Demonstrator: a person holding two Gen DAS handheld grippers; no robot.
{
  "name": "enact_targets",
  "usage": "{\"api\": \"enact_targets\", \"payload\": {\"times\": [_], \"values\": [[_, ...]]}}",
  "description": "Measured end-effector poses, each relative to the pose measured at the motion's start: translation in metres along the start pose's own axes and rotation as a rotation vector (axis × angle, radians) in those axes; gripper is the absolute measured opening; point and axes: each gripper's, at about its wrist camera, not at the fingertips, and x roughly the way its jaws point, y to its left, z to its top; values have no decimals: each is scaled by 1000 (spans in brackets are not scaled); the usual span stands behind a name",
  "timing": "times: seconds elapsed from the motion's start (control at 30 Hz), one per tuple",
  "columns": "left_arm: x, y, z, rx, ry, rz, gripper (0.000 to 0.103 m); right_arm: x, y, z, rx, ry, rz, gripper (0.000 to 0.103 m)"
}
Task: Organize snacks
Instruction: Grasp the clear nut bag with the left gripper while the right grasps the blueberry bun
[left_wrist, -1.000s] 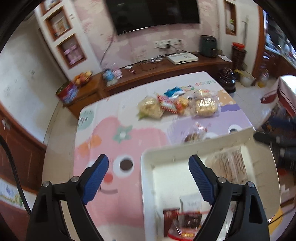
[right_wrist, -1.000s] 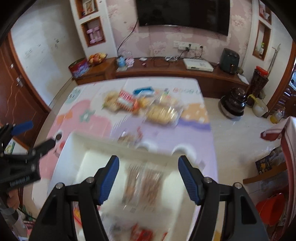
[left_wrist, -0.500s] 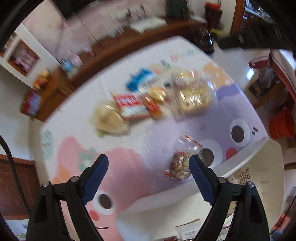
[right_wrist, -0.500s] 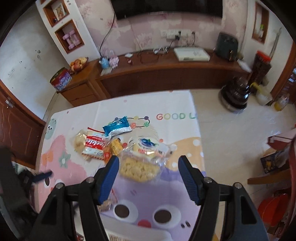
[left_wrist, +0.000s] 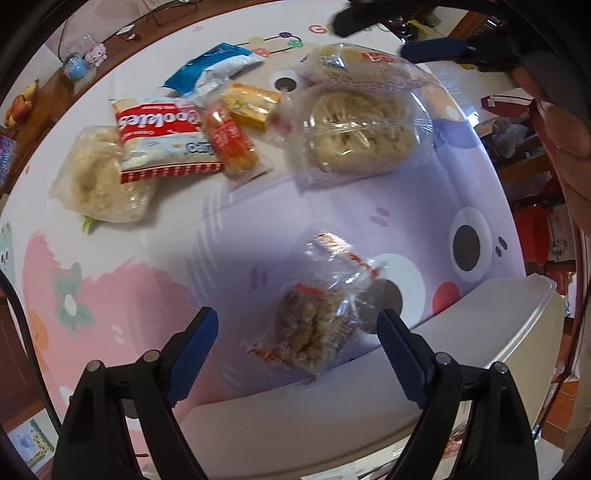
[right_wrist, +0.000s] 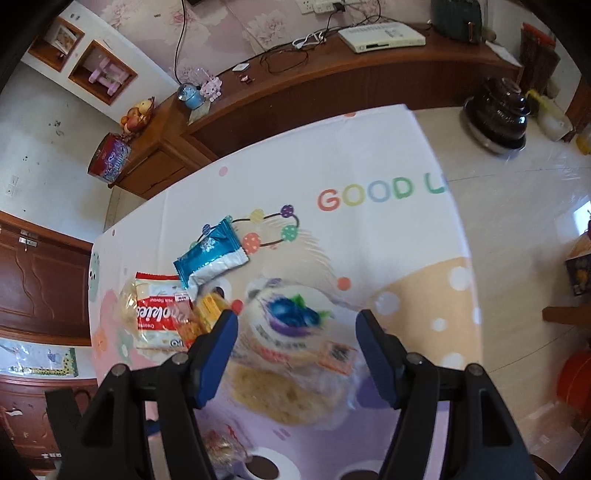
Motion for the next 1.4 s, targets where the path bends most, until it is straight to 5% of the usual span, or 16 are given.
{"api": "enact_targets", "payload": {"times": [0.17,0.33,0.6,0.73,0.97,1.4], "values": [[2,-3,10,-37,5,0,81,17,20,6,-62,25,-104,68],[2,-3,16,-38,17,11,81,34,32,0,-144,87,-236,84],[22,-7,19,-2,118,107,80,29,7,-12,-101,122,-214,90],[27,-2,13,-14,147,97,49,27,-1,-20,-105,131,-183,88],[3,20,-4,-66,31,131,38,8,0,-28,-107,92,-127,52],[-114,69,-68,-274,-275,114,38,-72,20,-57,-90,-66,35,45]]}}
